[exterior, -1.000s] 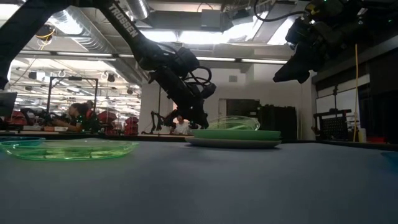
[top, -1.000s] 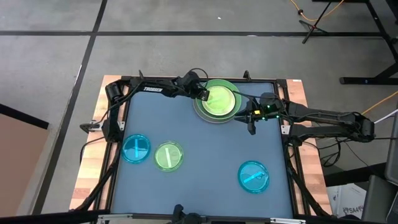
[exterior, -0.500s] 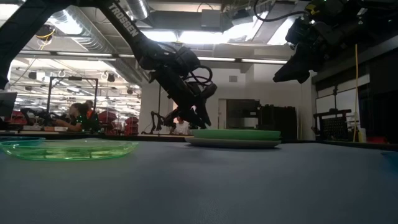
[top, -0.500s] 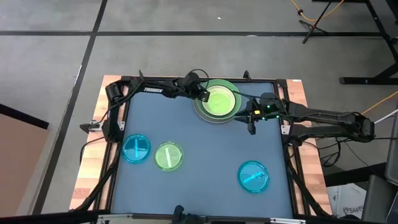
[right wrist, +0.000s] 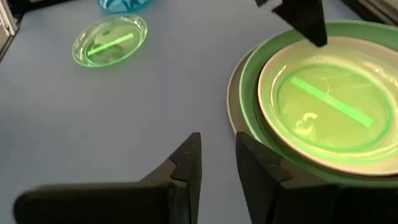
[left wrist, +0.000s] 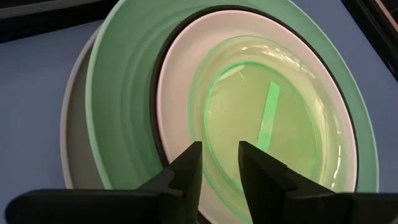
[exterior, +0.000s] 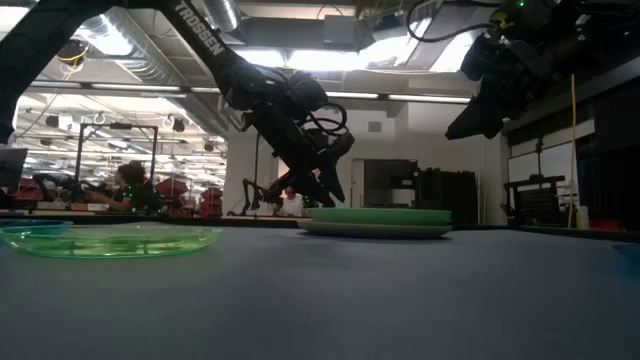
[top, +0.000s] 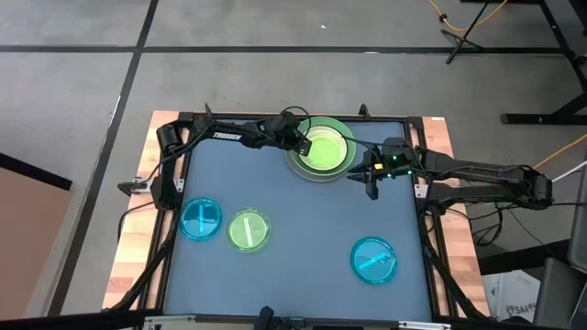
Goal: Stack plastic plates
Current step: Stack the small blue plate on the small green plate
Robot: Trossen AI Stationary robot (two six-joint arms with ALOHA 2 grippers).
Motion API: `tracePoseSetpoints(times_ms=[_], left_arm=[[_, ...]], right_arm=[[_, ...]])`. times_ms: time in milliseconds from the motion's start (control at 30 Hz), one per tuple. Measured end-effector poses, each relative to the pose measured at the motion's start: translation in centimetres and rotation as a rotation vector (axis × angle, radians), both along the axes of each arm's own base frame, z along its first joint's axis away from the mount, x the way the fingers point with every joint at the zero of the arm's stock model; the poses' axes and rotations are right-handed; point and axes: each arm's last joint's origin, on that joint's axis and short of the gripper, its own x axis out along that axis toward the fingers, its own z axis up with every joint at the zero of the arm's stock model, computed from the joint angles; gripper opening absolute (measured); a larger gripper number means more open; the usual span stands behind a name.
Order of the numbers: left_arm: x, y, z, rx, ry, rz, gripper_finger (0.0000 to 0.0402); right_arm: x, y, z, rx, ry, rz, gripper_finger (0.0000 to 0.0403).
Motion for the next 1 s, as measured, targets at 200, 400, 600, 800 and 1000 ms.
tracePoseSetpoints(times_ms=[200, 400, 600, 800, 1000], left_arm=[[0.0, -0.5, 1.4, 0.048, -0.015, -0.044, 0.0098], [-0.1, -1.6, 3.9, 0.12, -0.044, -0.113, 0.0098], [-0.3, -3.7, 6.7, 0.179, -0.06, -0.192, 0.0098], [-0.9, -6.8, 8.8, 0.263, -0.003, -0.357, 0.0098], [-1.4, -11.4, 9.9, 0.27, 0.055, -0.521, 0.0098]], right_arm=[[-0.1, 0.0, -0.2, 0.008, 0.022, 0.0, 0.009], [-0.1, 0.1, -0.2, 0.022, 0.017, 0.02, 0.009], [-0.1, 0.3, -0.1, 0.053, 0.005, 0.063, 0.009], [0.0, 0.7, -0.1, 0.114, -0.005, 0.078, 0.009], [0.9, 3.4, -0.1, 0.11, 0.0, 0.192, 0.009]])
